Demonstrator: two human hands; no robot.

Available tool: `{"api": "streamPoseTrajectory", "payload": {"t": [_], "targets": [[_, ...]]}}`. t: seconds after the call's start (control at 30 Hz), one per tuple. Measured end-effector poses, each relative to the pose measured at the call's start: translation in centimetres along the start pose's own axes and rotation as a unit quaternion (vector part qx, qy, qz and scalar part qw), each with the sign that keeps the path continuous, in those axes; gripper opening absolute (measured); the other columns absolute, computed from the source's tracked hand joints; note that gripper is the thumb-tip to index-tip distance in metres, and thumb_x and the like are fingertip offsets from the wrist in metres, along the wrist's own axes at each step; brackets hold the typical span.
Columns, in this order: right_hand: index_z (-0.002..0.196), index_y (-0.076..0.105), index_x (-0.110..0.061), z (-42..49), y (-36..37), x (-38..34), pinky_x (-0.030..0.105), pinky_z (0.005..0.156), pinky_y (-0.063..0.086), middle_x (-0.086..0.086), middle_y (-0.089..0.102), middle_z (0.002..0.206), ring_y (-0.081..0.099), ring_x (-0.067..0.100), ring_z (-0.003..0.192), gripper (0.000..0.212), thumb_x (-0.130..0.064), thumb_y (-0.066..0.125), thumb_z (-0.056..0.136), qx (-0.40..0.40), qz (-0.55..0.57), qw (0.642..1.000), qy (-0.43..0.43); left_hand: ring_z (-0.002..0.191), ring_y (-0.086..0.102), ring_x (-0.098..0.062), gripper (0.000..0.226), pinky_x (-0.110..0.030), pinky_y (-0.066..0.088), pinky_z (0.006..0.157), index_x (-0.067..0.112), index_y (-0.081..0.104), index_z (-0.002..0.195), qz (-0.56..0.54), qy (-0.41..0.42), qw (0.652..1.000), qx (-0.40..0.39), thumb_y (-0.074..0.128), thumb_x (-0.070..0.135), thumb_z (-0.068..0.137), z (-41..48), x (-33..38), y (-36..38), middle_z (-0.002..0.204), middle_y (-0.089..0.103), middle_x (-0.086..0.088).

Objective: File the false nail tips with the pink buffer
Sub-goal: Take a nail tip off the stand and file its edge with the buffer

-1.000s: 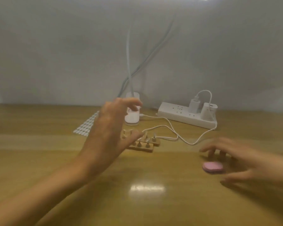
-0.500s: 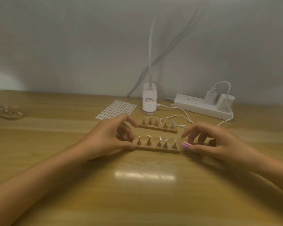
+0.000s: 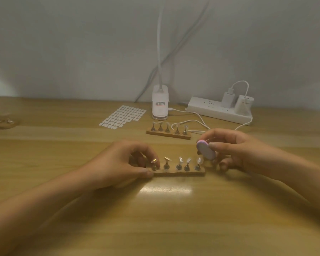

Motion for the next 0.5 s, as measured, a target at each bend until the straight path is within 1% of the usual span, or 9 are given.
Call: {"api": "streamPoseTrajectory", "payload": {"t": [0.1, 0.2, 0.27, 0.3, 0.33, 0.4, 0.47, 0.5], "targets": [[0.102, 0.077, -0.026, 0.3, 0.1, 0.1, 0.021, 0.053, 0.054, 0.009, 0.07, 0.103, 0.063, 0.013, 0.067, 0.024, -0.028, 0.077, 0.078, 0.011, 0.006, 1.0, -0.001, 0.072, 0.065, 0.002, 0.015, -0.008, 0.047, 0.066, 0.029, 0.078, 0.084, -0.01, 0.022, 1.0, 0.002, 0.084, 0.016, 0.079, -0.1, 0.2, 0.0, 0.081, 0.073, 0.021], [0.103, 0.077, -0.027, 0.5, 1.0, -0.1, 0.02, 0.056, 0.054, 0.002, 0.072, 0.102, 0.062, 0.011, 0.071, 0.031, -0.032, 0.076, 0.072, 0.04, -0.001, 0.999, -0.02, 0.077, 0.068, -0.002, 0.015, -0.011, 0.049, 0.068, 0.028, 0.078, 0.078, -0.019, 0.048, 0.998, 0.026, 0.083, 0.014, 0.08, -0.1, 0.1, 0.2, 0.084, 0.075, 0.013], [0.107, 0.077, -0.027, 0.7, 1.7, 0.0, 0.02, 0.061, 0.055, 0.0, 0.072, 0.106, 0.062, 0.012, 0.08, 0.034, -0.034, 0.076, 0.073, 0.075, 0.002, 0.996, -0.042, 0.086, 0.07, -0.007, 0.013, -0.018, 0.053, 0.072, 0.028, 0.075, 0.076, -0.009, 0.08, 0.996, 0.033, 0.082, 0.017, 0.08, -0.3, 0.1, 0.3, 0.088, 0.075, 0.01], [0.11, 0.077, -0.026, 0.7, 2.1, 0.0, 0.021, 0.065, 0.057, 0.003, 0.071, 0.11, 0.062, 0.013, 0.085, 0.032, -0.032, 0.074, 0.079, 0.088, 0.002, 0.994, -0.056, 0.089, 0.07, -0.01, 0.016, -0.018, 0.053, 0.072, 0.029, 0.072, 0.075, 0.007, 0.106, 0.994, 0.038, 0.081, 0.017, 0.082, -0.5, 0.0, 0.4, 0.09, 0.074, 0.009], [0.114, 0.075, -0.026, 0.6, 2.6, 0.0, 0.021, 0.069, 0.057, 0.006, 0.069, 0.115, 0.063, 0.013, 0.09, 0.029, -0.029, 0.073, 0.085, 0.098, -0.009, 0.993, -0.073, 0.089, 0.069, -0.011, 0.02, -0.017, 0.052, 0.071, 0.029, 0.069, 0.076, 0.032, 0.138, 0.989, 0.046, 0.08, 0.015, 0.084, -0.7, 0.0, 0.4, 0.09, 0.073, 0.009], [0.118, 0.072, -0.032, 0.3, 3.6, 0.2, 0.019, 0.075, 0.055, 0.006, 0.066, 0.113, 0.065, 0.01, 0.096, 0.027, -0.034, 0.071, 0.091, 0.096, -0.055, 0.988, -0.106, 0.087, 0.068, -0.011, 0.018, -0.015, 0.05, 0.069, 0.028, 0.068, 0.078, 0.077, 0.185, 0.978, 0.061, 0.077, 0.014, 0.085, -1.0, 0.2, 0.7, 0.089, 0.072, 0.01], [0.118, 0.069, -0.039, -0.1, 4.3, 0.3, 0.018, 0.083, 0.055, 0.0, 0.067, 0.109, 0.069, 0.007, 0.103, 0.029, -0.041, 0.069, 0.089, 0.084, -0.07, 0.987, -0.117, 0.086, 0.069, -0.011, 0.013, -0.016, 0.051, 0.068, 0.025, 0.069, 0.078, 0.086, 0.193, 0.975, 0.074, 0.074, 0.014, 0.082, -1.2, 0.2, 0.8, 0.087, 0.072, 0.01], [0.118, 0.069, -0.041, -0.3, 4.4, 0.4, 0.02, 0.085, 0.056, -0.003, 0.067, 0.109, 0.07, 0.01, 0.106, 0.031, -0.041, 0.068, 0.087, 0.079, -0.057, 0.989, -0.113, 0.085, 0.07, -0.011, 0.014, -0.017, 0.052, 0.068, 0.025, 0.07, 0.078, 0.068, 0.18, 0.979, 0.072, 0.076, 0.013, 0.082, -1.3, 0.1, 0.8, 0.086, 0.073, 0.009]]}}
Point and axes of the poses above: each hand's wrist, its own z-axis towards the middle knuckle, its own y-axis out of the palm, x = y × z, the point moved 1 cm from there along z, towards the middle knuckle
